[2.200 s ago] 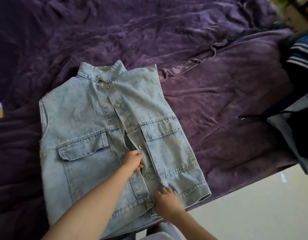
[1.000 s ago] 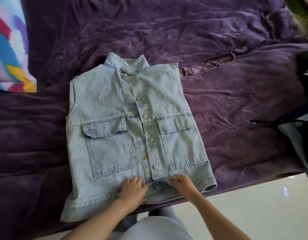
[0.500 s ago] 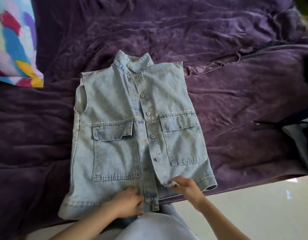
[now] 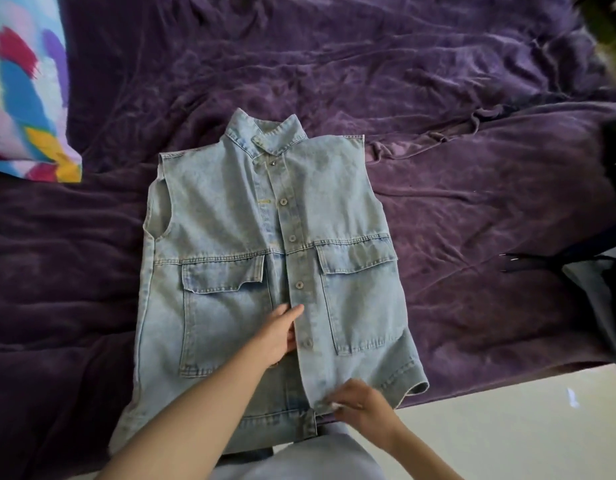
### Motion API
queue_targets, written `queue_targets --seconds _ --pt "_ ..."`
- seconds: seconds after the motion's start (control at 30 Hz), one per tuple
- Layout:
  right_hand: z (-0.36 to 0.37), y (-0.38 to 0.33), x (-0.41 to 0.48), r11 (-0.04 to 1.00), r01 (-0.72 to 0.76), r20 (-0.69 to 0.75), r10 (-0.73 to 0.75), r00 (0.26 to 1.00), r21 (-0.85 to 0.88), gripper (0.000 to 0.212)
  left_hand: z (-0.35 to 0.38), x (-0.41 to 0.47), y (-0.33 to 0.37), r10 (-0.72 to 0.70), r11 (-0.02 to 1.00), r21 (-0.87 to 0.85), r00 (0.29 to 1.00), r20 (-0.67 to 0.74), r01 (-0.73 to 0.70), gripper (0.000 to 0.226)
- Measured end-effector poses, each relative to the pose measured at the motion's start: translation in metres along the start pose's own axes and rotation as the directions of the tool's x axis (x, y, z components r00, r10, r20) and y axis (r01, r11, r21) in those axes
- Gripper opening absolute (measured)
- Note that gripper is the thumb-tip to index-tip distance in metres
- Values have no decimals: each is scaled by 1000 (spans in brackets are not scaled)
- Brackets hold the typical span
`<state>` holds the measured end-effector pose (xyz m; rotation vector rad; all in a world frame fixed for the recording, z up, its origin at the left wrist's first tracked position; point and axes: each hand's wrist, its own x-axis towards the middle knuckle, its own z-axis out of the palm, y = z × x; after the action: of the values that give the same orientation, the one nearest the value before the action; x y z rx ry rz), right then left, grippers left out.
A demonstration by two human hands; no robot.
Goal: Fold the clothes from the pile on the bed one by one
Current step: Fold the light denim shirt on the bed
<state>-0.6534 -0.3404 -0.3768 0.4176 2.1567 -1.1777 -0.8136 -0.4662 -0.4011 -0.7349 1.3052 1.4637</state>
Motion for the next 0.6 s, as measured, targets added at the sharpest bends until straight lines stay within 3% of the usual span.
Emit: queue_targets --seconds 0.03,0.07,0.1,0.17,0.2,0.27,0.37,0.6 --pt "2 6 3 984 -7 85 22 996 -180 27 4 6 -2 93 988 130 992 -91 -81 34" --pt "2 9 6 951 -18 150 67 986 -310 31 7 10 -3 203 917 375 968 -147 -135 44" --pt "0 10 10 918 -9 199 96 975 -397 33 8 11 -6 316 767 625 933 -174 -143 48" --pt "-4 6 23 909 34 289 96 953 -415 36 2 15 -14 428 497 866 885 -186 -59 48" --pt "-8 1 29 926 35 335 101 937 -376 39 -3 16 -17 417 448 894 887 -197 -12 47" --pt "-19 -12 43 952 -27 369 145 918 -305 43 -13 20 -13 381 434 901 905 -190 6 36" --pt "-47 -31 73 958 -77 238 146 960 -277 41 -23 23 15 425 481 875 886 -184 -49 12" --pt "-116 -99 167 963 -40 43 53 998 -266 25 -77 28 130 619 540 836 719 -316 -98 21"
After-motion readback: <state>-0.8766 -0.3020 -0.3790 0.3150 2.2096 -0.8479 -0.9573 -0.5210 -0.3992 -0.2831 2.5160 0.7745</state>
